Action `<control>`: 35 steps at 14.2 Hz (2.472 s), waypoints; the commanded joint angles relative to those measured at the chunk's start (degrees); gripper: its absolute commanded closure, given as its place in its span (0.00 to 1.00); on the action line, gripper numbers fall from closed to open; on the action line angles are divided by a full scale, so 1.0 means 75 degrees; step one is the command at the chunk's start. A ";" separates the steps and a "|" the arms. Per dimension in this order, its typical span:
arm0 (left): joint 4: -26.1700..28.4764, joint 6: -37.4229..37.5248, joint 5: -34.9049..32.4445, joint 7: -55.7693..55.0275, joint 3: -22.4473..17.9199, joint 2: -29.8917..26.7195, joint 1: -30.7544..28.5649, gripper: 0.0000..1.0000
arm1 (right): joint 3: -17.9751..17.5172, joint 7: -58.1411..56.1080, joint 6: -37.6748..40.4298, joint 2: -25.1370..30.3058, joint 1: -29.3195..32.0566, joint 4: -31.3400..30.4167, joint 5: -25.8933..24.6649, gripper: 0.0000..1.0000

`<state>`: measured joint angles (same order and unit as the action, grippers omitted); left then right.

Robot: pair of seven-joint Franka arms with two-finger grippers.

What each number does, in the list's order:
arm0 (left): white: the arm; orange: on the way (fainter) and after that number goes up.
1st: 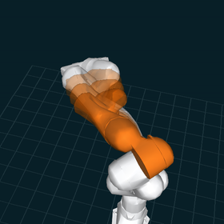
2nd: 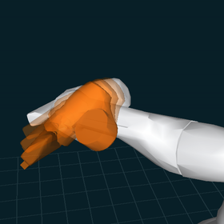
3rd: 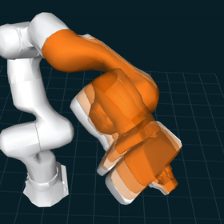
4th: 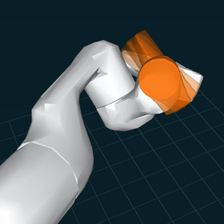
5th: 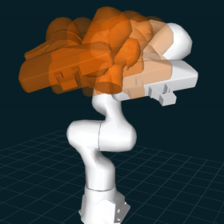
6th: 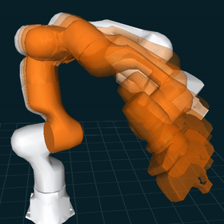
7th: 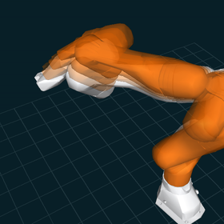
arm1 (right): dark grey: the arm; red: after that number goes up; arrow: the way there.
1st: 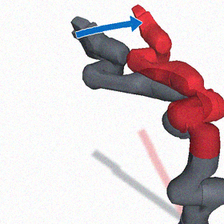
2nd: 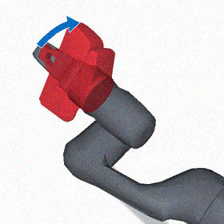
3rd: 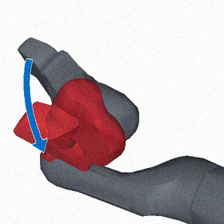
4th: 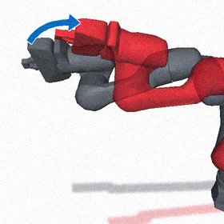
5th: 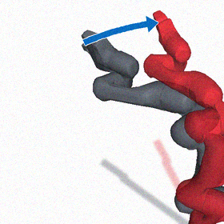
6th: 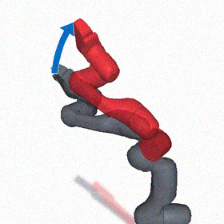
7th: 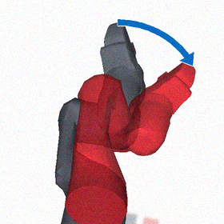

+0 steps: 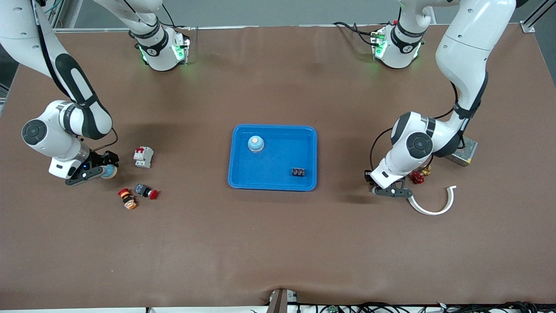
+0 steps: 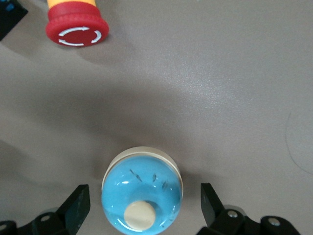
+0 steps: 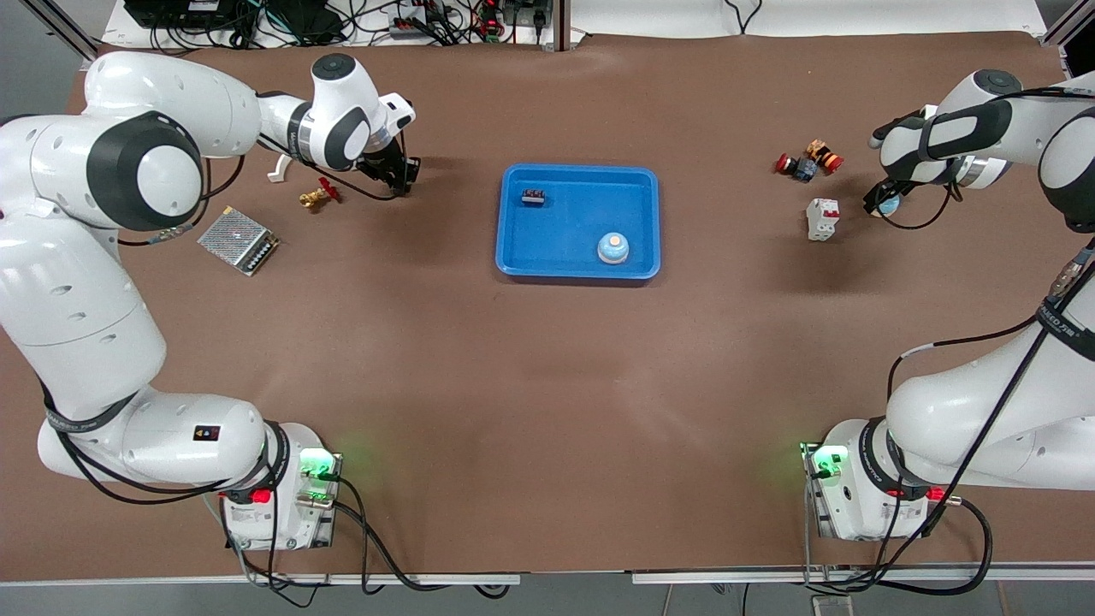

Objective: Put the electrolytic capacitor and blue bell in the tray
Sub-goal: 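Grasp the second bell with the right gripper while the left gripper grasps the capacitor, then carry the capacitor to the tray with the left gripper while the right gripper follows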

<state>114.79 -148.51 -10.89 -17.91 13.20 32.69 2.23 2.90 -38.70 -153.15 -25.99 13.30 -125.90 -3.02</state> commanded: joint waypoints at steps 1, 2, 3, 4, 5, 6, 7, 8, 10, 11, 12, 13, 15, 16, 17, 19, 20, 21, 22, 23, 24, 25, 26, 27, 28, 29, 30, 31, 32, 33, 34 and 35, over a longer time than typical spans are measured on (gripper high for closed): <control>-0.0071 0.0441 -0.0094 -0.1272 -0.0002 -0.0199 0.0007 1.00 | -0.0082 -0.0032 -0.0064 -0.0038 0.0078 0.0017 -0.0030 0.00; -0.0141 0.0535 -0.0106 -0.2220 0.0021 -0.0211 0.0019 1.00 | -0.0082 -0.0043 -0.0064 -0.0038 0.0078 0.0017 -0.0030 0.00; -0.0269 0.0640 -0.0106 -0.3250 0.0068 -0.0199 0.0065 1.00 | -0.0082 -0.0043 -0.0064 -0.0061 0.0078 0.0017 -0.0030 0.00; -0.0398 0.0676 -0.0106 -0.4293 0.0080 -0.0164 0.0124 1.00 | -0.0082 -0.0032 -0.0064 -0.0062 0.0078 0.0017 -0.0030 0.00; -0.0469 0.0676 -0.0013 -0.5266 0.0092 -0.0164 0.0148 1.00 | -0.0082 -0.0043 -0.0064 -0.0073 0.0078 0.0029 -0.0030 0.00; -0.0528 0.0676 -0.0024 -0.6088 0.0104 -0.0152 0.0217 1.00 | -0.0082 -0.0043 -0.0064 -0.0073 0.0066 0.0017 -0.0030 0.00; -0.0621 0.0676 -0.0012 -0.6665 0.0104 -0.0152 0.0311 1.00 | -0.0082 -0.0055 -0.0064 -0.0073 0.0066 0.0017 -0.0030 0.00; -0.0726 0.0676 -0.0001 -0.7169 0.0104 -0.0152 0.0370 1.00 | -0.0082 -0.0055 -0.0064 -0.0073 0.0066 0.0017 -0.0030 0.00; -0.0937 0.0676 0.0046 -0.8584 0.0104 -0.0152 0.0546 1.00 | -0.0082 -0.0055 -0.0064 -0.0073 0.0055 0.0017 -0.0030 0.04; -0.1008 0.0676 0.0011 -0.9254 0.0104 -0.0152 0.0558 1.00 | -0.0093 -0.0055 -0.0064 -0.0073 0.0055 0.0017 -0.0030 0.12; -0.1044 0.0676 0.0034 -0.9724 0.0115 -0.0152 0.0616 1.00 | -0.0082 -0.0055 -0.0064 -0.0073 0.0055 0.0029 -0.0030 0.22; -0.1079 0.0676 0.0058 -1.0100 0.0115 -0.0152 0.0709 1.00 | -0.0093 -0.0055 -0.0064 -0.0073 0.0055 0.0029 -0.0030 0.30; -0.1079 0.0676 0.0058 -1.1002 0.0115 -0.0152 0.0838 1.00 | -0.0093 -0.0055 -0.0052 -0.0073 0.0043 0.0029 -0.0030 0.43; -0.1067 0.0688 0.0058 -1.1401 0.0115 -0.0187 0.0944 1.00 | -0.0093 -0.0055 -0.0064 -0.0073 0.0043 0.0029 -0.0030 0.50; -0.1067 0.0769 0.0058 -1.1753 0.0115 -0.0211 0.1061 1.00 | -0.0093 -0.0055 -0.0064 -0.0073 0.0020 0.0029 -0.0042 0.58; -0.1114 0.0829 0.0058 -1.2689 0.0127 -0.0211 0.1412 1.00 | -0.0093 -0.0043 -0.0052 -0.0073 -0.0016 0.0052 -0.0030 0.60; -0.1103 0.0852 0.0058 -1.3123 0.0127 -0.0211 0.1599 1.00 | -0.0093 -0.0043 -0.0052 -0.0073 -0.0027 0.0052 -0.0030 0.61; -0.1103 0.0945 0.0058 -1.3464 0.0127 -0.0199 0.1775 1.00 | -0.0105 -0.0032 -0.0041 -0.0062 -0.0039 0.0076 -0.0030 0.61; -0.1103 0.1004 0.0058 -1.3827 0.0127 -0.0211 0.1916 1.00 | -0.0105 -0.0020 0.0006 -0.0050 -0.0062 0.0111 -0.0030 0.60; -0.1103 0.1005 0.0046 -1.4272 0.0127 -0.0211 0.2080 1.00 | -0.0105 0.0003 0.0053 -0.0003 -0.0074 0.0157 -0.0030 0.60; -0.1103 0.1016 0.0046 -1.4612 0.0127 -0.0211 0.2267 1.00 | -0.0105 0.0003 0.0076 0.0043 -0.0074 0.0169 -0.0030 0.60; -0.1091 0.1028 0.0046 -1.4848 0.0127 -0.0222 0.2431 1.00 | -0.0117 0.0003 0.0251 0.0102 -0.0063 0.0239 -0.0030 0.61; -0.1091 0.1109 0.0046 -1.5094 0.0127 -0.0211 0.2619 1.00 | -0.0117 0.0003 0.0635 0.0149 -0.0063 0.0460 -0.0030 0.61; -0.1102 0.1261 0.0046 -1.5317 0.0127 -0.0222 0.2725 1.00 | -0.0128 0.0003 0.1242 0.0173 -0.0063 0.0753 -0.0007 0.60; -0.1091 0.1297 0.0046 -1.5505 0.0127 -0.0281 0.2830 1.00 | -0.0186 0.0003 0.1840 0.0219 -0.0063 0.1115 -0.0007 0.60; -0.1091 0.1298 0.0046 -1.5715 0.0127 -0.0304 0.2994 1.00 | -0.0222 0.0015 0.2473 0.0289 -0.0063 0.1478 0.0005 0.60; -0.1091 0.1309 0.0046 -1.5857 0.0127 -0.0328 0.3123 1.00 | -0.0234 0.0062 0.3105 0.0348 -0.0086 0.1900 0.0028 0.60; -0.1068 0.1356 0.0046 -1.5962 0.0139 -0.0351 0.3298 1.00 | -0.0292 0.0074 0.3715 0.0360 -0.0086 0.2345 0.0098 0.60; -0.1067 0.1437 0.0046 -1.6149 0.0139 -0.0351 0.3416 1.00 | -0.0281 0.0085 0.4336 0.0360 -0.0144 0.2860 0.0157 0.61; -0.1067 0.1438 0.0046 -1.6302 0.0150 -0.0340 0.3545 1.00 | -0.0281 0.0167 0.4899 0.0349 -0.0214 0.3341 0.0169 0.61; -0.1079 0.1438 0.0046 -1.6396 0.0151 -0.0340 0.3709 1.00 | -0.0281 0.0423 0.5427 0.0360 -0.0331 0.3821 0.0169 0.61; -0.1091 0.1438 0.0046 -1.6536 0.0151 -0.0351 0.3826 1.00 | -0.0281 0.0831 0.5896 0.0360 -0.0506 0.4243 0.0169 0.61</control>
<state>106.29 -138.91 -10.89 -139.99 14.68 31.57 29.11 0.84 -36.70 -115.25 -22.78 11.54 -100.46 -2.38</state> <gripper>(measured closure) 0.683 0.322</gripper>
